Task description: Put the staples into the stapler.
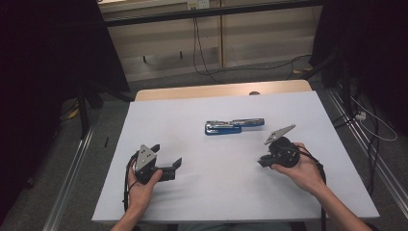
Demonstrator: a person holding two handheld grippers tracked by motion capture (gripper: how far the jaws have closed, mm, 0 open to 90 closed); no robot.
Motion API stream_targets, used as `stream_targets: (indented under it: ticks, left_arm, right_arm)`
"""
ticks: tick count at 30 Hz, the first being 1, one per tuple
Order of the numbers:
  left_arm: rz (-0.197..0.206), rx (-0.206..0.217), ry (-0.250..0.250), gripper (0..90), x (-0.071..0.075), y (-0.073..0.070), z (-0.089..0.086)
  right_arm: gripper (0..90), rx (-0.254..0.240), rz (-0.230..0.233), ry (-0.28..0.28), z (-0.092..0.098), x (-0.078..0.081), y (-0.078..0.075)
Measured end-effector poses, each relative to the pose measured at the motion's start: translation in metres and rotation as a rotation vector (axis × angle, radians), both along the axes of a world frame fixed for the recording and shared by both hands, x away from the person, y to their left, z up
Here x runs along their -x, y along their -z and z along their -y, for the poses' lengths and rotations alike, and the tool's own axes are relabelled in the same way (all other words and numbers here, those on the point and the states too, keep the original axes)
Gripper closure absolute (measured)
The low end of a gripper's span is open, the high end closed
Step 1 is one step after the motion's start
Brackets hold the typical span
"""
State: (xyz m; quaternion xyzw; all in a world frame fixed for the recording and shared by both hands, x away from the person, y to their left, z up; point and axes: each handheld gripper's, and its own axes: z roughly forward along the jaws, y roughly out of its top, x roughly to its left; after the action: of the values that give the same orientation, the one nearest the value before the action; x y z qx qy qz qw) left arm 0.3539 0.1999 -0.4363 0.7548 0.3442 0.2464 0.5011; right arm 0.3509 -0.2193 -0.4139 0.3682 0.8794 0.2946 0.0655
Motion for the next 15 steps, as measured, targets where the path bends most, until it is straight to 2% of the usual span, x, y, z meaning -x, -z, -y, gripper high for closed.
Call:
stream_targets:
  ticks: [9,15]
  left_arm:
    - [0.001,0.004,-0.014,4.4,-0.001,0.0,-0.002]
    - [0.006,0.01,-0.018,4.4,0.001,-0.002,-0.003]
  right_arm:
    - [79.3,-0.023,0.047,-0.02,-0.002,-0.004,-0.007]
    - [79.3,-0.043,0.055,-0.025,-0.002,-0.008,-0.011]
